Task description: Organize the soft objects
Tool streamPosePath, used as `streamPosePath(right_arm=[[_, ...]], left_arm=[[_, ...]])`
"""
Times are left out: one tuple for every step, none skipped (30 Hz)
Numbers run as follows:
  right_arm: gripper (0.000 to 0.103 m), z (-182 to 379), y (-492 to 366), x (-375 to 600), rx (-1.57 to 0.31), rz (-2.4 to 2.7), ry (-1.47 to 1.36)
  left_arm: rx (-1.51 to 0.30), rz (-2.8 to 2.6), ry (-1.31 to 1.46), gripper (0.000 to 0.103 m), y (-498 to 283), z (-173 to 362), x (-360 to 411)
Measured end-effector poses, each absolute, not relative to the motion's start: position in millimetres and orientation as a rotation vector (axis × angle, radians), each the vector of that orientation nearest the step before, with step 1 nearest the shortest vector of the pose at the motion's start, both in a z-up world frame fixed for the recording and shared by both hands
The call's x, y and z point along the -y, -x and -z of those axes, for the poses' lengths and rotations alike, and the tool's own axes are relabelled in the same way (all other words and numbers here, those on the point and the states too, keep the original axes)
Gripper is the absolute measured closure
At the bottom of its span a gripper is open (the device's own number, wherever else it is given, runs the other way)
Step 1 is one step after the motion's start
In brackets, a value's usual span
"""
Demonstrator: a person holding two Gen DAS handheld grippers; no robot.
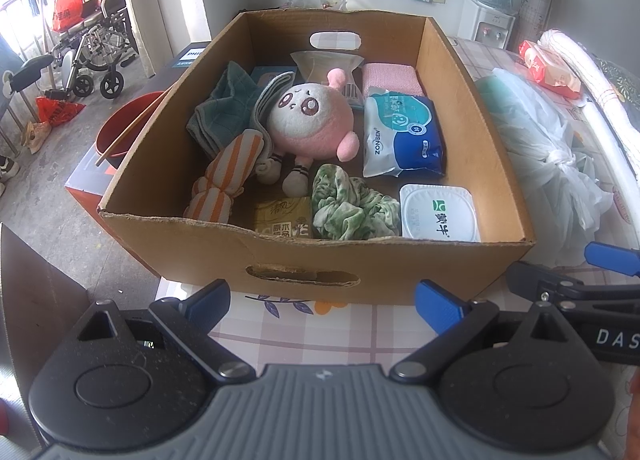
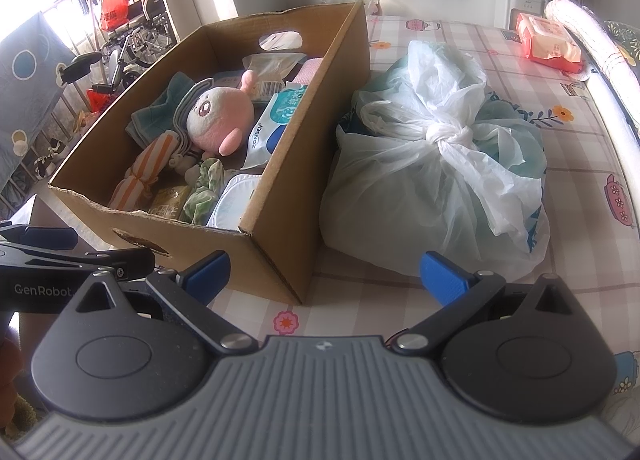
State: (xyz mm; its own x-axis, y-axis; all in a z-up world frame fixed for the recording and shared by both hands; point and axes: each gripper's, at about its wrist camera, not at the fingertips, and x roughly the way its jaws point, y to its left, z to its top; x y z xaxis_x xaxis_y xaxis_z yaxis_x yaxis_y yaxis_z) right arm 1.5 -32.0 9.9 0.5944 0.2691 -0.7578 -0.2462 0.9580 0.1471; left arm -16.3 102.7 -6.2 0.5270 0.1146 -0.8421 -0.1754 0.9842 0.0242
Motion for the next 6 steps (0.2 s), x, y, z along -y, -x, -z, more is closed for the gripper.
streamPosePath(right_arm=[[0.001,-9.8,-1.0,31.8,-0.885,-0.299,-0.027],[0.001,-9.3,-0.7,31.7,-0.884,-0.3,-0.026],[0.001,-8.9,-0.1,31.4,-0.884,-0.3,-0.026],[0.001,-8.9,-0.1,31.4,-0.884,-0.3,-0.026],[0.001,-8.6,0.7,31.2,-0.884,-0.301,-0.026],[0.001,-8.8,0.0,31.1,-0.885,-0.301,-0.026]], left_arm=[[-1.001,-0.173,0.066,0.003,15.8,6.1,-102.4],[-1.001,-0.174,0.066,0.003,16.3,6.1,-102.7],[-1.001,-0.174,0.066,0.003,17.0,6.1,-103.2],[-1.0,-0.175,0.066,0.003,16.8,5.7,-102.8],[-1.0,-0.175,0.066,0.003,17.8,5.7,-103.4],[-0.999,-0.176,0.065,0.003,18.2,5.3,-103.8]])
